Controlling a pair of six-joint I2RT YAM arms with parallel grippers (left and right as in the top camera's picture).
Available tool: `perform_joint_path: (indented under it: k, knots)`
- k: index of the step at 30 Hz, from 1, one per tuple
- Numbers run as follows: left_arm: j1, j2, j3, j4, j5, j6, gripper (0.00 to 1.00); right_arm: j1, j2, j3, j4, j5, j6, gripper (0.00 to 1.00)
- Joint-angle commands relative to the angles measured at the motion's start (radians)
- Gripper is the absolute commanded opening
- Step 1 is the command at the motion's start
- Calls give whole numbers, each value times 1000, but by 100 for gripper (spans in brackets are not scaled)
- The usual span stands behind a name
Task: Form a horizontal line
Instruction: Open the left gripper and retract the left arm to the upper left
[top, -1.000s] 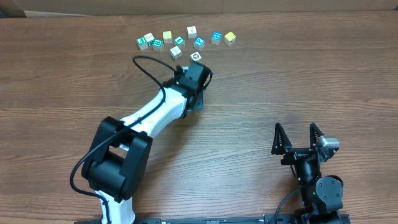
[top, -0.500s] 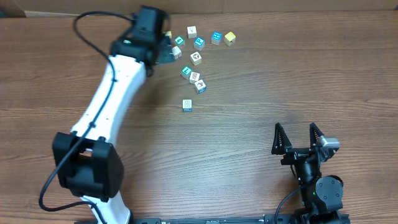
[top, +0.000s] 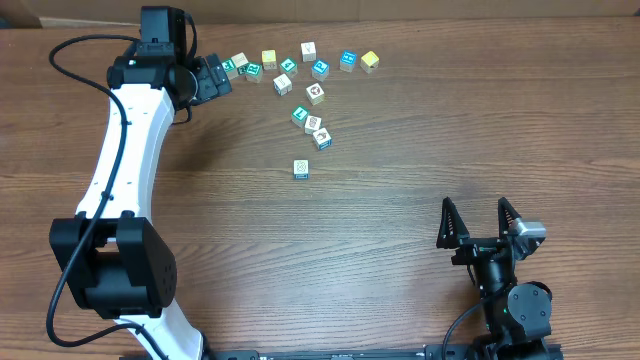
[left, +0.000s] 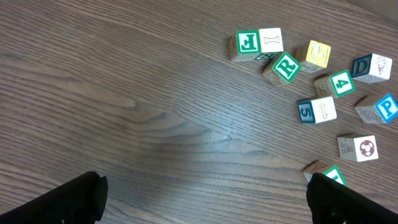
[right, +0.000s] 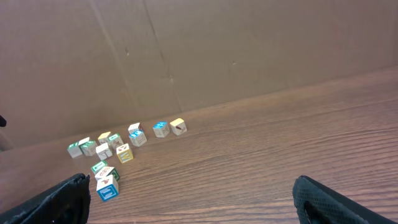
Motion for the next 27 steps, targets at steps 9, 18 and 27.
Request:
perform_joint_path:
  k: [9,18,27]
  knots:
    - [2,-6,8,-1,21,8,100,-6,-10,-11,4,-3,0,100]
    - [2,-6,8,-1,21,8,100,-6,-10,-11,4,-3,0,100]
    - [2,-6,8,-1,21,8,100,-6,-10,-10,11,15,0,100]
